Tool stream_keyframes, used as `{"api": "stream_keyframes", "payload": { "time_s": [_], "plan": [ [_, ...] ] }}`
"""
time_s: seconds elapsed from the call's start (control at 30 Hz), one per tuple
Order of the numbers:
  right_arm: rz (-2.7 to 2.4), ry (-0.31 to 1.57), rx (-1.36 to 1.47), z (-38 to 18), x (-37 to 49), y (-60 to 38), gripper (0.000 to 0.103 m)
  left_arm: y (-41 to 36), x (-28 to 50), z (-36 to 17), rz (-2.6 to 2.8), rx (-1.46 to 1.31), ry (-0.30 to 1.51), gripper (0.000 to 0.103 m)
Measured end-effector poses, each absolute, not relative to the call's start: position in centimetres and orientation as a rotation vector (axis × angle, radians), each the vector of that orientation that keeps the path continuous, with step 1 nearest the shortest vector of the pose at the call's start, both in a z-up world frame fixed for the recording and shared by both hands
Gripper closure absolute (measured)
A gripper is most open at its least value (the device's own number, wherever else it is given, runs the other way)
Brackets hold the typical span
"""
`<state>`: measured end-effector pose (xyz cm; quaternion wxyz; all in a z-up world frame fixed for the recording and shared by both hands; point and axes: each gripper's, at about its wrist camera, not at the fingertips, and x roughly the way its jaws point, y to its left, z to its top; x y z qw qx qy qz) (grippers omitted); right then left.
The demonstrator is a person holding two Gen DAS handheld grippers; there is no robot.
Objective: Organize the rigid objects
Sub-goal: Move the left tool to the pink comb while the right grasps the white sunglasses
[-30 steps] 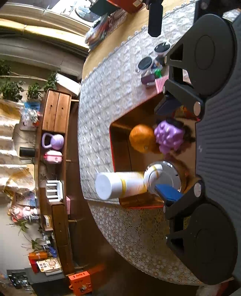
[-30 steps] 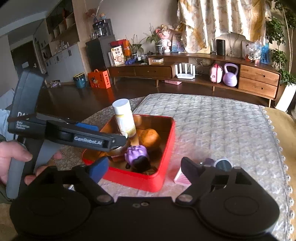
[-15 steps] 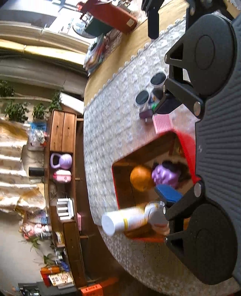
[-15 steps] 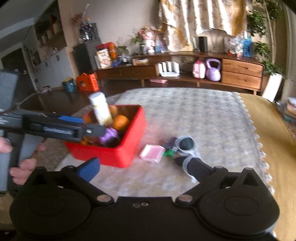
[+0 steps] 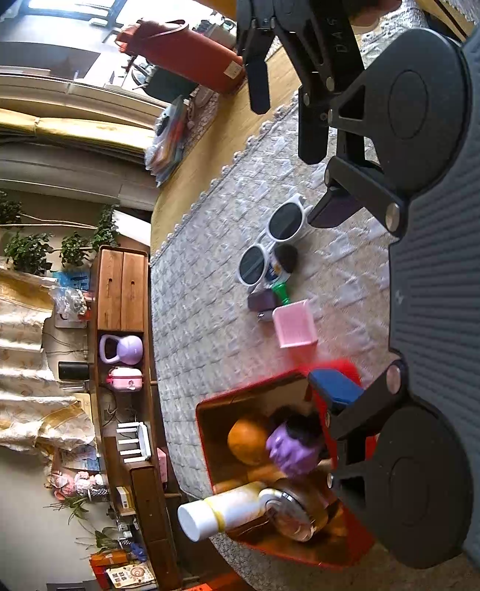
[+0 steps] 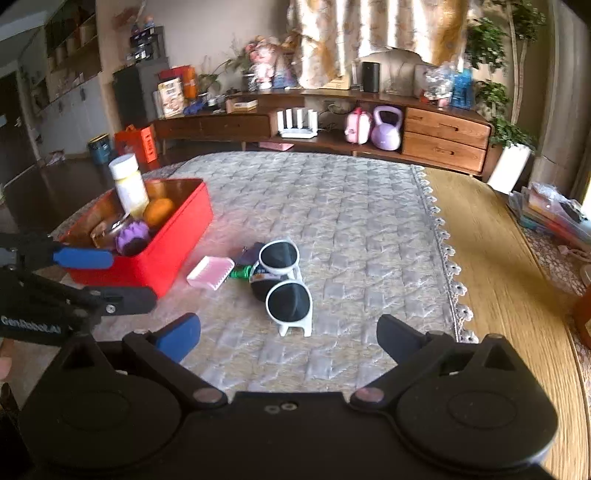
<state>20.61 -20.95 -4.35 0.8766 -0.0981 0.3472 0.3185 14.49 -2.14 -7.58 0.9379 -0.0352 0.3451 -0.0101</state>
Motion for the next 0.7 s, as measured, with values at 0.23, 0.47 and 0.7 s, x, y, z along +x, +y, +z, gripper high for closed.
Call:
{"api": "stream_keyframes", "payload": {
  "time_s": [0.23, 0.47, 0.7],
  "plan": [
    [0.726, 0.734, -0.248, -6.2, 21.6, -21.6, 0.014, -3.7, 15.6, -9.4, 0.009, -0.096, 0.728, 0.02],
    [0.789, 0.763, -0.292, -8.5, 22.5, -22.5, 0.026, -4.7, 17.4, -11.0, 0.027, -0.098, 0.727, 0.02],
    [0.829, 0.75, -0.316, -10.1, 22.5, -21.5, 0.037, -5.1, 19.0, -12.6, 0.099, -0.114, 0.734, 0.02]
  ]
}}
